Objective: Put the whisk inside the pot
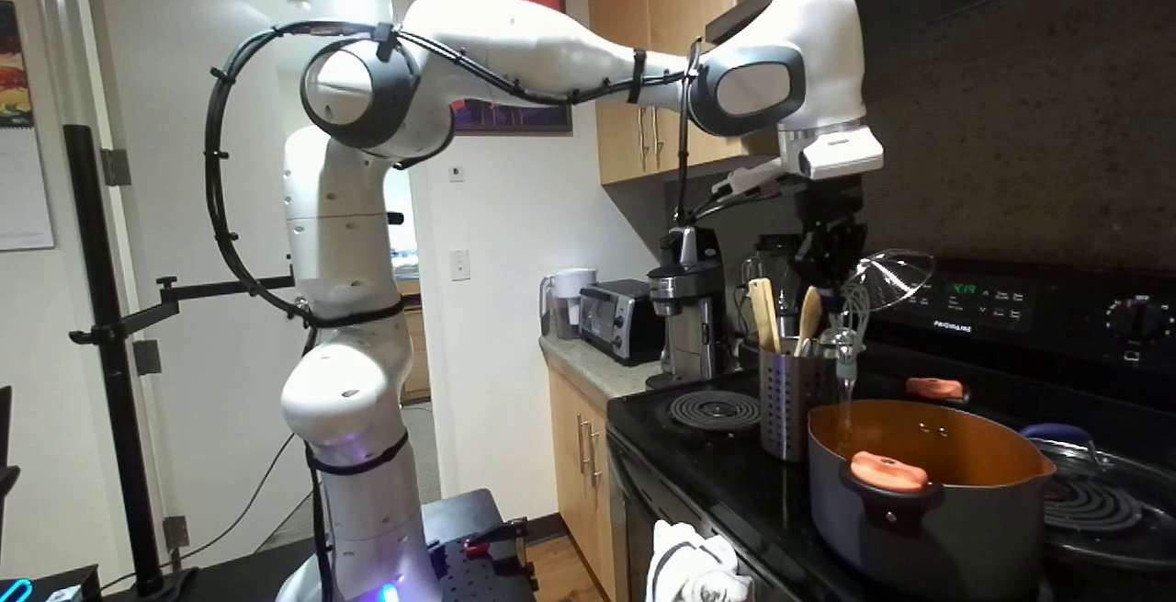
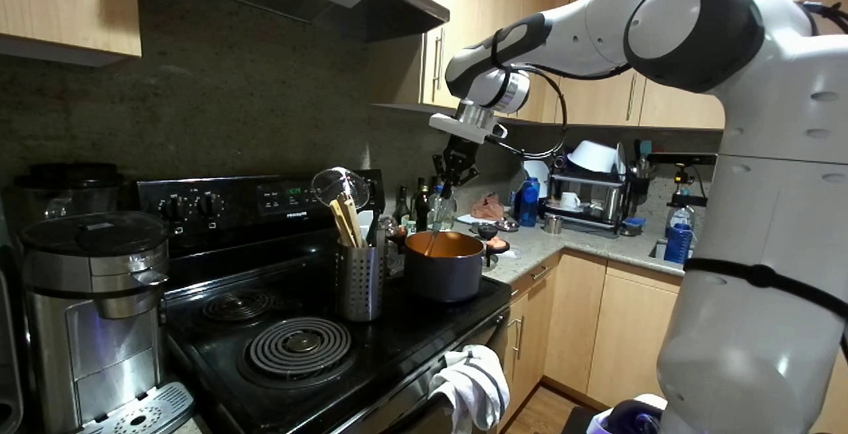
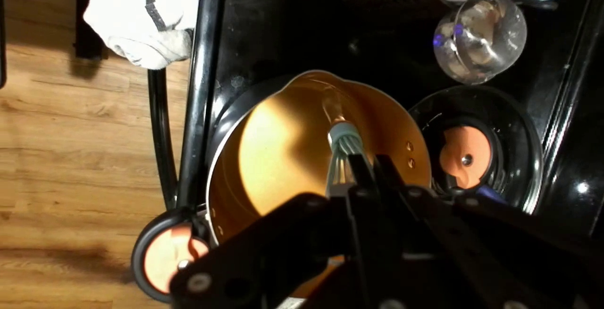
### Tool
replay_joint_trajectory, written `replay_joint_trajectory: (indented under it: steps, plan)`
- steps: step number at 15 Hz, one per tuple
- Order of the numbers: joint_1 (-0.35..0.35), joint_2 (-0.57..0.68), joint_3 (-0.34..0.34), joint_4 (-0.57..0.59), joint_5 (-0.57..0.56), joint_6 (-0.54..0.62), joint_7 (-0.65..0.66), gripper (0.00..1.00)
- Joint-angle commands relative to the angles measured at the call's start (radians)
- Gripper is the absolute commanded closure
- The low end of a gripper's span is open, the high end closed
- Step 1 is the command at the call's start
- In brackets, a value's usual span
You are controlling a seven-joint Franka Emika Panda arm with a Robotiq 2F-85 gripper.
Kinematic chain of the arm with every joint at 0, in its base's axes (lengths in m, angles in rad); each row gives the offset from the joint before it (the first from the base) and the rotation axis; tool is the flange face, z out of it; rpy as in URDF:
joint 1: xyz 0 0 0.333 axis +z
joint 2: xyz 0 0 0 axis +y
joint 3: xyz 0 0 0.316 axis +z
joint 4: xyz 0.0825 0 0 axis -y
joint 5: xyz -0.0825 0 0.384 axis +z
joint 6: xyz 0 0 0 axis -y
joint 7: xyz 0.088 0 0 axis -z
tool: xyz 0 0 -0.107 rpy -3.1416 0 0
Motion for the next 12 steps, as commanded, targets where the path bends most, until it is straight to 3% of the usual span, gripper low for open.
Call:
replay_joint_trajectory:
  steps: [1, 7, 12]
  plan:
    - [-0.031, 0.055, -0.022, 0.069, 0.078, -0.069, -0.023, 0.98]
    - [-0.071, 0.143, -0.042, 0.166, 0.213, -0.186, -0.048, 0.98]
    - [-0.09, 0.199, -0.042, 0.229, 0.196, -0.221, -0.023, 0.98]
